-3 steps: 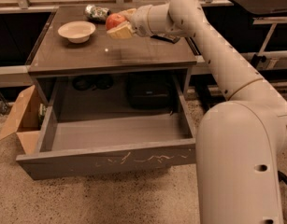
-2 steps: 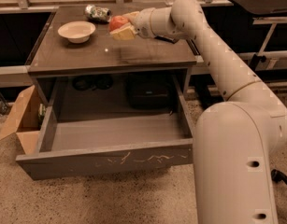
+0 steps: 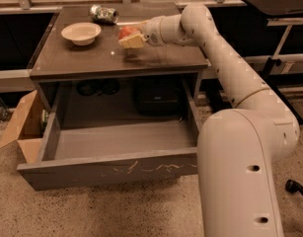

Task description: Pick apple from top drawer and place on counter

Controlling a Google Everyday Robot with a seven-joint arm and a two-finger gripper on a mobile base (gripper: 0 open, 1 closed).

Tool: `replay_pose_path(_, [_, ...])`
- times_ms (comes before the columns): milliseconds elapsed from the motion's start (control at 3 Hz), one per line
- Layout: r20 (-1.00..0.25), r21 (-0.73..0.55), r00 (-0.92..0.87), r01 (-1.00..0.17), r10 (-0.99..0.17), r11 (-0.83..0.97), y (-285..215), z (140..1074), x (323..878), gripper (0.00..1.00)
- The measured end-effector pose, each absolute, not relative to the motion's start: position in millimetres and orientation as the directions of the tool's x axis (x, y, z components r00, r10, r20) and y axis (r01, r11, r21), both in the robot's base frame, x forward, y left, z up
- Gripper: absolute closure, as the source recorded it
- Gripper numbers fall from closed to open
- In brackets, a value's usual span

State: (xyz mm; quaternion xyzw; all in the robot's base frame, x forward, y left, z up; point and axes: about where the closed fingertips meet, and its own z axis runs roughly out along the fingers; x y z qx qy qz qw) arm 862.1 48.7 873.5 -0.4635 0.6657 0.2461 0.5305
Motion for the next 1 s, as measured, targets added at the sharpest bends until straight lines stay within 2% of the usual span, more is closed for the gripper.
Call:
replay_pose_path(667, [-0.935, -0.135, -0.040, -0.880, -0.352, 0.456, 46.0, 863.6, 862.9, 0.00])
replay_pose_path(1000, [-0.942, -0.174, -0.006, -0.846, -0.336, 0.504, 29.2, 881.8, 857.3, 0.00])
